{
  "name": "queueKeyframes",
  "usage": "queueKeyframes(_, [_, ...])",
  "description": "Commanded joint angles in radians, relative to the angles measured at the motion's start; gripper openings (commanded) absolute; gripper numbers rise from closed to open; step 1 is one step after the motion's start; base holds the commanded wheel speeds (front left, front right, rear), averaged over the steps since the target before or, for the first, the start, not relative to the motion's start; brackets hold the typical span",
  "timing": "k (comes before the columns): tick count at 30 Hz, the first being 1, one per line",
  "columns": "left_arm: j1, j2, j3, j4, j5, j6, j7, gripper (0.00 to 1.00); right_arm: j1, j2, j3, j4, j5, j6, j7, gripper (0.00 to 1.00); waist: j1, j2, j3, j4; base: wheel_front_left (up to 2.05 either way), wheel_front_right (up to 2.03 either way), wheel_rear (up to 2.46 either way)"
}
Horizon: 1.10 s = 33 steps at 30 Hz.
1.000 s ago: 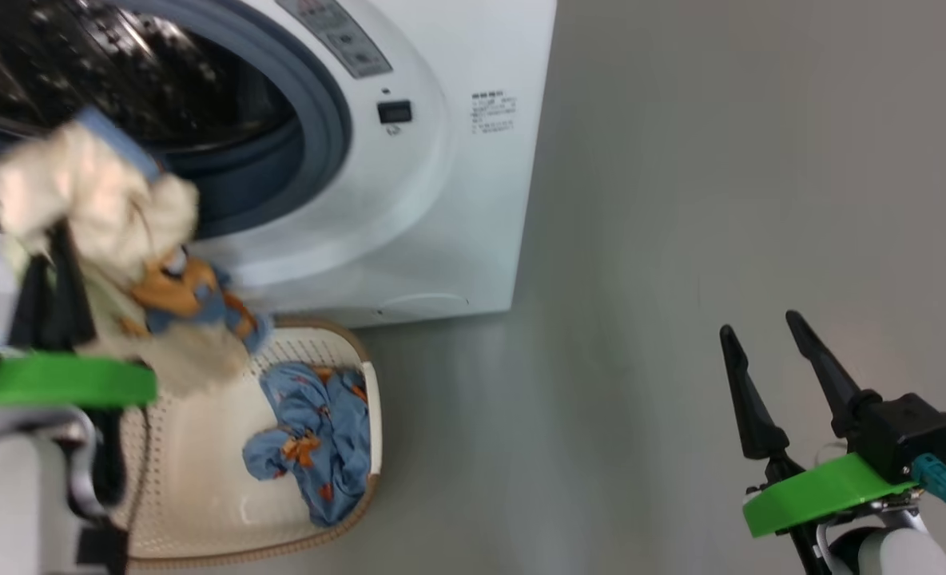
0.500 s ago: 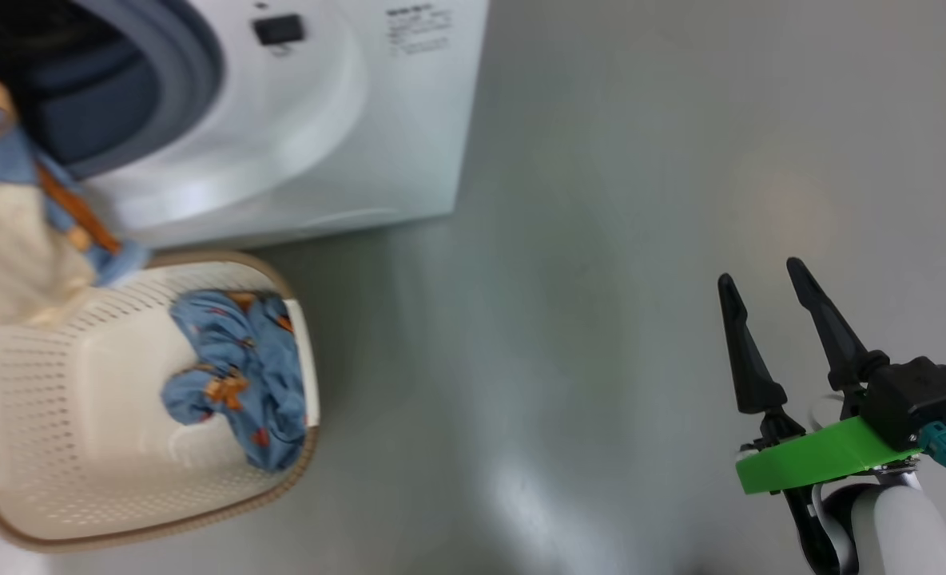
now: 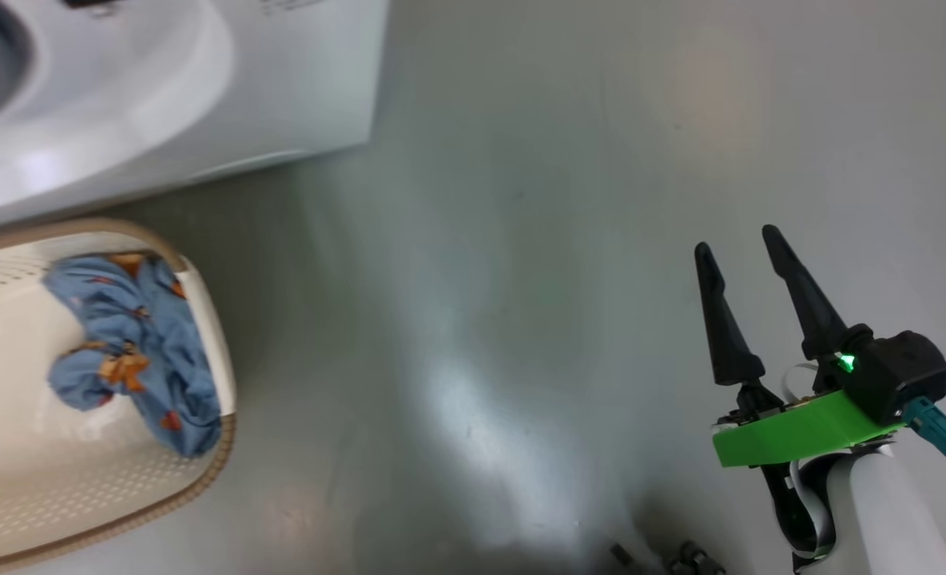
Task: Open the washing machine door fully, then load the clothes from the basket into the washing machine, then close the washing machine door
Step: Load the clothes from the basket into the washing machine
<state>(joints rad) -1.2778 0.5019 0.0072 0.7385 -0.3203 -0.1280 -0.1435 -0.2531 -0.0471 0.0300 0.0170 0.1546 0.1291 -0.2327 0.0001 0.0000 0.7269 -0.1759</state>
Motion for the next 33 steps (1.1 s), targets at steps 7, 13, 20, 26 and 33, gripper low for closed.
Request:
queueKeyframes(7, [-0.17, 0.123, -0.058, 0.124, -0.016, -0.002, -0.033, 0.0, -0.024, -0.003, 0.053, 0.01, 0.027, 0.002, -0.023, 1.0, -0.0001, 0.0, 0.082, -0.078, 0.0, 0.0, 0.0])
queueKeyframes(13, [-0.254, 0.124, -0.091, 0.2, -0.001, -0.003, -0.074, 0.0, -0.037, -0.003, 0.055, 0.026, 0.033, 0.002, -0.027, 1.0, -0.0001, 0.0, 0.089, -0.089, 0.0, 0.0, 0.0])
queueKeyframes(20, [-0.279, 0.117, -0.136, 0.262, -0.014, -0.003, -0.099, 0.03, -0.045, -0.003, 0.052, 0.032, 0.038, 0.002, -0.029, 1.0, -0.0001, 0.0, 0.086, -0.089, 0.0, 0.0, 0.0])
queueKeyframes(26, [-0.273, 0.118, -0.161, 0.288, -0.037, -0.003, -0.11, 1.0, -0.052, -0.003, 0.042, 0.031, 0.034, 0.002, -0.029, 1.0, -0.0001, 0.0, 0.073, -0.082, 0.0, 0.0, 0.0])
queueKeyframes(33, [-0.233, 0.105, -0.19, 0.291, -0.088, -0.003, -0.117, 1.0, -0.049, -0.003, 0.046, 0.024, 0.024, 0.002, -0.029, 1.0, -0.0001, 0.0, 0.034, -0.06, 0.0, 0.0, 0.0])
